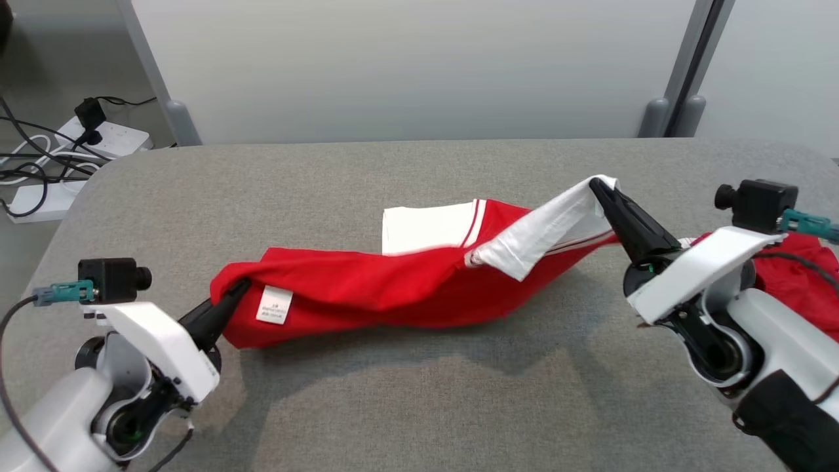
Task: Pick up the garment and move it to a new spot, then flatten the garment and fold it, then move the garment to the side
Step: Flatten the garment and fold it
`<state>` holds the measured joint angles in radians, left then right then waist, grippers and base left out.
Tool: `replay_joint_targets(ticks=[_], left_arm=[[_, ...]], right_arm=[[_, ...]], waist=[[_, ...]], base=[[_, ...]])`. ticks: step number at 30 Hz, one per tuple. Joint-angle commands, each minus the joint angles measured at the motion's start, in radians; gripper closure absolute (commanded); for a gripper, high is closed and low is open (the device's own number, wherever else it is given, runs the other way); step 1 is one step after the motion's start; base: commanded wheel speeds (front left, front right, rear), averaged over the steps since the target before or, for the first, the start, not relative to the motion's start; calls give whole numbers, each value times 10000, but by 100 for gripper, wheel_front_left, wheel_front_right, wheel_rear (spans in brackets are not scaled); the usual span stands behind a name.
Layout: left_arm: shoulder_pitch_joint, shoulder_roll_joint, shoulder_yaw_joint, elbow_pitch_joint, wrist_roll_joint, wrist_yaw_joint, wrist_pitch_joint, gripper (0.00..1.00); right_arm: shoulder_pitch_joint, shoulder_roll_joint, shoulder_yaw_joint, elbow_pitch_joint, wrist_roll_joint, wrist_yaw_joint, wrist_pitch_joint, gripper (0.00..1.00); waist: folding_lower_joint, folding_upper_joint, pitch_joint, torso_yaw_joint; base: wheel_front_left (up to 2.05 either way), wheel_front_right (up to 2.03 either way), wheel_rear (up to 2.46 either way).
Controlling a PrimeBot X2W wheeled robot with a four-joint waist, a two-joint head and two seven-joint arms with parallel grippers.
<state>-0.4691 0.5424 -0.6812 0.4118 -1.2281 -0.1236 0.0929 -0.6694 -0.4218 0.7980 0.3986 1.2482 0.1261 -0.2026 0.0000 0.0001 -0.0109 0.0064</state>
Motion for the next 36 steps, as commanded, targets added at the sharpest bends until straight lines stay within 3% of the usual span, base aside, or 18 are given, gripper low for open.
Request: replay_joint_targets(ticks=[1,4,5,8,9,11,15,17,20,22,25,29,36], left_arm=[[-217,848,548,-742,-265,-71,114,100],[249,1559,822,-1920,-601,139,358,100],[802,2072,955,-3028,-1081,551,799,100],[1176,2290,373,-3558,-1204,982,1829,100],[1014,1649,-392,-3420,-1438,1009,2898,100],[548,1033,-718,-2929,-1844,869,3712,100],[-1847,237,-781,-1479,-1719,617,4852,100],[-3935,-218,77,-746,-864,407,3407,100],[-7003,-849,1578,158,795,163,-538,100],[-8096,-1105,1730,641,1307,12,-1773,100],[-8757,-1098,1324,1216,1764,-58,-2445,100],[-8784,-850,959,1273,1546,-65,-2811,100],[-7024,-306,84,1850,340,-69,-3166,100]], right_arm=[[34,-435,76,-807,310,46,-15,100],[317,-1117,12,-1899,739,46,-139,100],[731,-1648,7,-2591,1064,46,-134,100],[1088,-1770,425,-2411,1362,46,487,100],[873,-1419,989,-1584,1529,46,1534,100],[259,-993,1144,-962,1694,46,2222,100],[-2225,-5,692,792,2030,46,3305,100],[-4119,386,-160,2148,1876,46,2642,100],[-6965,830,-1614,3806,1500,46,368,100],[-8027,1043,-1973,4156,1369,46,-183,100],[-8561,1137,-1997,4068,1330,46,-303,100],[-8534,980,-2008,3723,1524,46,-280,100],[-6680,401,-1619,2782,2355,46,663,100]], waist=[[0,-1,-12,66],[0,-1,116,137],[0,-1,469,166],[0,-1,1101,162],[0,-1,1912,167],[0,-1,2479,148],[0,-1,3605,86],[0,-1,4114,113],[0,-1,4585,122],[0,-1,4514,88],[0,-1,4380,-60],[0,-1,4514,-234],[0,-1,4937,-575]], base=[[0,0,0],[0,0,0],[0,0,0],[0,0,0],[0,0,0],[0,0,0],[0,0,0],[0,0,0],[0,0,0],[0,0,0],[0,0,0],[0,0,0],[0,0,0]])
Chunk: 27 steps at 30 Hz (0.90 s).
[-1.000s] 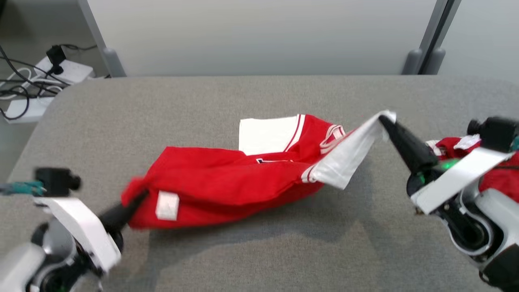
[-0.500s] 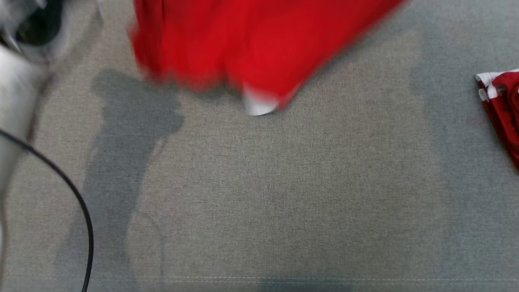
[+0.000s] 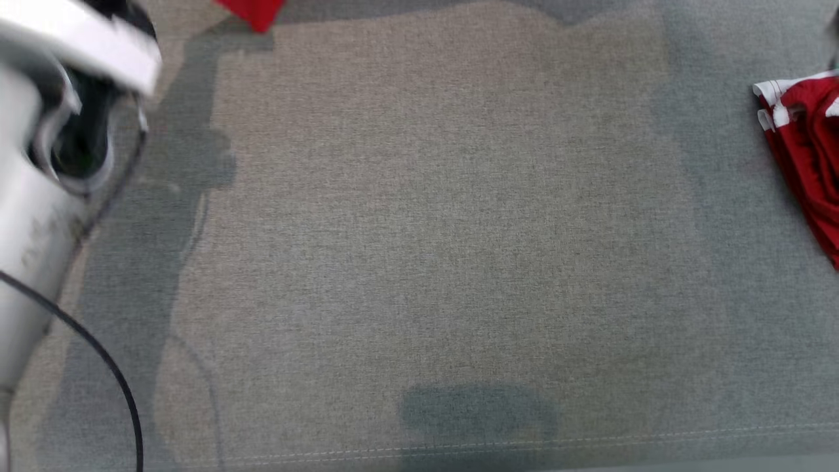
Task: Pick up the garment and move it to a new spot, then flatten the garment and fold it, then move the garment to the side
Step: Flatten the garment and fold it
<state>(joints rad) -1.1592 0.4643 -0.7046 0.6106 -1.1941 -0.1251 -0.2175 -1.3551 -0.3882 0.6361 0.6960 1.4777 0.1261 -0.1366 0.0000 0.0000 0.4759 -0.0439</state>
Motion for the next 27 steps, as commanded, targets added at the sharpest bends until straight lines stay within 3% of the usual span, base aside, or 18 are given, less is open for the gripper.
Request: replay_joint_targets(ticks=[1,7,15,27], left_arm=[[241,547,130,-62,-98,-53,-116,100],[2522,631,-503,-283,-663,-54,-418,100],[5150,-23,996,-1079,402,-55,-439,100],[7779,-684,1699,-697,1335,-55,-441,100]], right_arm=[[614,1,72,-435,259,46,219,100],[3559,-737,280,-1834,1198,46,866,100],[6004,-1013,188,-2962,1647,46,792,100],[7970,-974,190,-3635,1940,46,1436,100]], waist=[[0,0,106,-106],[0,0,-141,-141],[0,0,-1536,6],[0,0,-3545,-143]], base=[[0,0,0],[0,0,0],[0,0,0],[0,0,0]])
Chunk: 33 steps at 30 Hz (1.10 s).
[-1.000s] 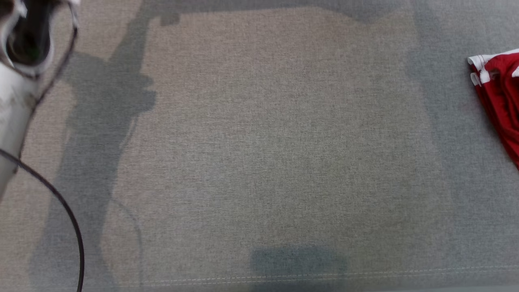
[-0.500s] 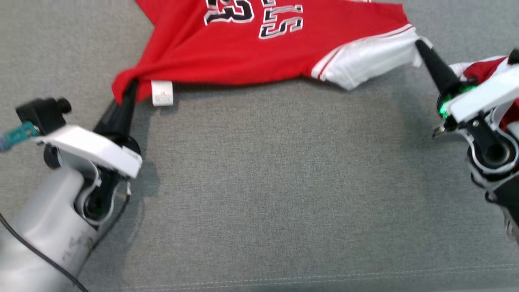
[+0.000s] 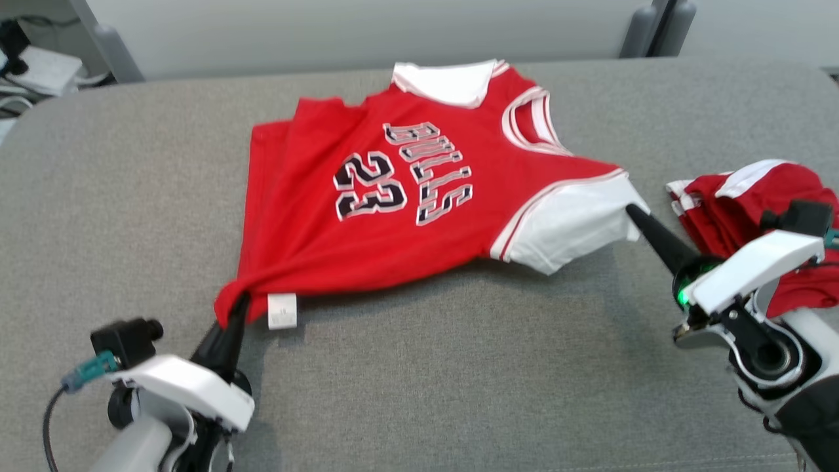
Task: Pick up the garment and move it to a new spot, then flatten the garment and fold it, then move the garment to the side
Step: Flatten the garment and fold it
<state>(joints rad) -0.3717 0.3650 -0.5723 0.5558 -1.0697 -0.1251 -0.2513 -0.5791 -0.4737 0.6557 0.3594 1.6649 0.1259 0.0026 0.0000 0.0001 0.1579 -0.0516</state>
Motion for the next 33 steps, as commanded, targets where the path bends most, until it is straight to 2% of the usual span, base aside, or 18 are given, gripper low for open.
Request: replay_joint_targets(ticks=[1,6,13,17,23,26,29,32,33], left_arm=[[101,260,405,-137,143,-55,-104,100],[1171,177,574,-105,425,-55,-104,100],[1758,300,816,-298,868,-55,-104,100],[2059,625,607,-679,976,-55,-104,100],[2116,1487,62,-1497,626,-55,176,100],[1582,1644,-258,-1720,65,-55,1148,100],[361,1733,-773,-1677,-279,-55,2694,100],[-1392,1726,-1273,-1290,-754,-55,4887,100],[-2135,1641,-1166,-1117,-972,-55,5324,100]], right_arm=[[363,-101,3,-336,71,48,85,100],[1306,-143,-50,-907,123,48,286,100],[2121,-492,-252,-1807,196,48,518,100],[2603,-751,-414,-2713,290,48,719,100],[3280,-1227,-715,-3860,235,48,770,100],[3083,-1182,-427,-3376,-201,48,894,100],[2011,-722,-112,-2053,-885,48,980,100],[23,237,98,-194,-1452,48,1269,100],[-830,548,152,458,-1686,48,1420,100]], waist=[[0,-1,-520,-77],[0,-1,-1442,-155],[0,-1,-1766,-183],[0,-1,-1757,-245],[0,-1,-1349,-123],[0,-1,-784,-35],[0,-1,3,29],[0,-1,928,7],[0,-1,1256,0]], base=[[0,0,0],[0,0,0],[0,0,0],[0,0,0],[0,0,0],[0,0,0],[0,0,0],[0,0,0],[0,0,0]])
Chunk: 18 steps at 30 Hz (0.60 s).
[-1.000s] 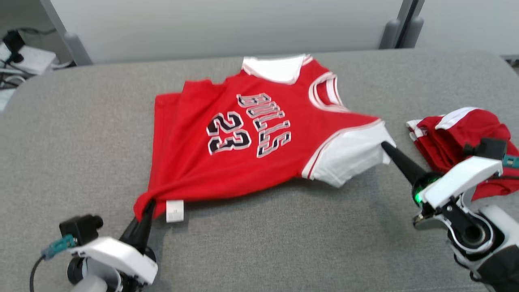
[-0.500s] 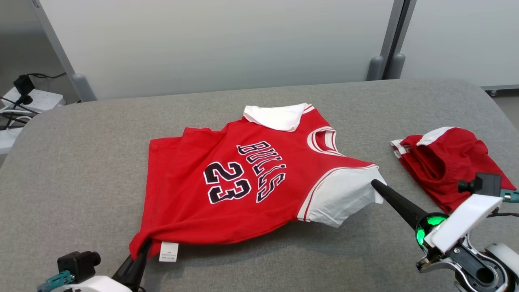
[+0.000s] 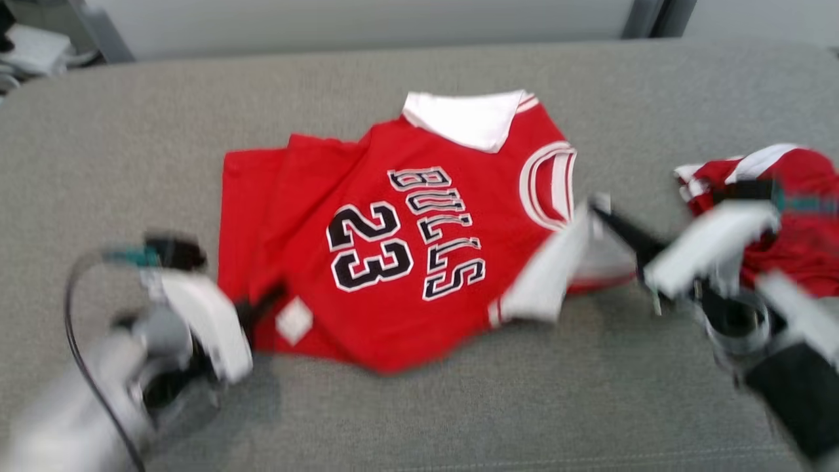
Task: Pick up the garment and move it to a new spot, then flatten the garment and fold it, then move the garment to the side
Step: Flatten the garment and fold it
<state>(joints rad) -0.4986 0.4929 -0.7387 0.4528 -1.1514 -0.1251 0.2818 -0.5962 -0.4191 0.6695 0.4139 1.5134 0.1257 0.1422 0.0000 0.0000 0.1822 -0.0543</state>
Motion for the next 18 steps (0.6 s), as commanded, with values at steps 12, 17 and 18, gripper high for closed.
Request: replay_joint_targets(ticks=[12,17,18], left_arm=[[-8858,119,1123,1560,2856,-55,-4590,100],[-8742,528,546,2234,2305,-55,-4743,100],[-8634,603,459,2332,2145,-55,-4783,100]], right_arm=[[-8797,1513,-1924,3705,-1130,50,-2442,100],[-8601,1558,-1644,3484,-807,50,-1759,100],[-8486,1548,-1578,3395,-752,50,-1645,100]], waist=[[0,0,2585,-297],[0,0,3026,-618],[0,0,3138,-693]], base=[[0,0,0],[0,0,0],[0,0,0]])
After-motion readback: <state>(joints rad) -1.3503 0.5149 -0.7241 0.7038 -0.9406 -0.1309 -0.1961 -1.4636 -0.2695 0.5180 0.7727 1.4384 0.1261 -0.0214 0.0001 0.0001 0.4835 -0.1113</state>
